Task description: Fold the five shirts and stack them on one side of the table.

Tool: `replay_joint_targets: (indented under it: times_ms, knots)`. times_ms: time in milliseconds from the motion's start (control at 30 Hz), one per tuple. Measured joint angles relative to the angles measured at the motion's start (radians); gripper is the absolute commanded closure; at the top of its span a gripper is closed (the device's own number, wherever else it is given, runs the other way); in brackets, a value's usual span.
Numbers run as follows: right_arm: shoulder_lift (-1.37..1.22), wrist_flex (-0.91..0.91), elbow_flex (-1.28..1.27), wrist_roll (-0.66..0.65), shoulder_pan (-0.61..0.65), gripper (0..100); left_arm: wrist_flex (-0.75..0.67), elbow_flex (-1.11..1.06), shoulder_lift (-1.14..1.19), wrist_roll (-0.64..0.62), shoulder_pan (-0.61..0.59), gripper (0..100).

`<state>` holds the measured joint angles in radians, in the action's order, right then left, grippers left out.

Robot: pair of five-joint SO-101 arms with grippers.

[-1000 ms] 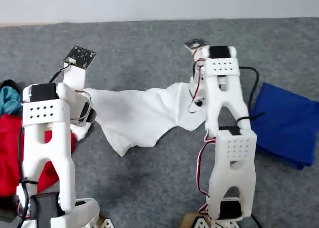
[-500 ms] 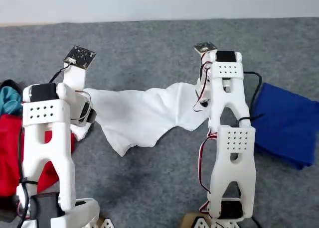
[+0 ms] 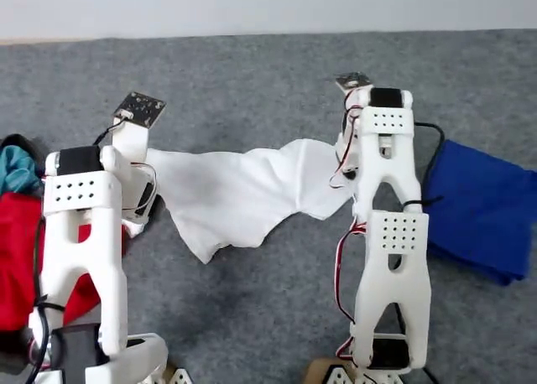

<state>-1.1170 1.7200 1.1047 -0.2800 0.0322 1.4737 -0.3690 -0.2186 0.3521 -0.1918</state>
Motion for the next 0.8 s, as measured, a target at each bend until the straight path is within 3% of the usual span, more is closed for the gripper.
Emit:
replay_joint_targets:
  times_ms: [333, 800]
  knots:
    - [0.025, 0.032, 0.124, 0.000, -0.008, 98.9, -0.017, 0.000, 0.000, 0.000, 0.058, 82]
    - [0.325, 0.034, 0.138, 0.000, -0.098, 98.9, -0.074, -0.028, 0.005, 0.003, 0.394, 82]
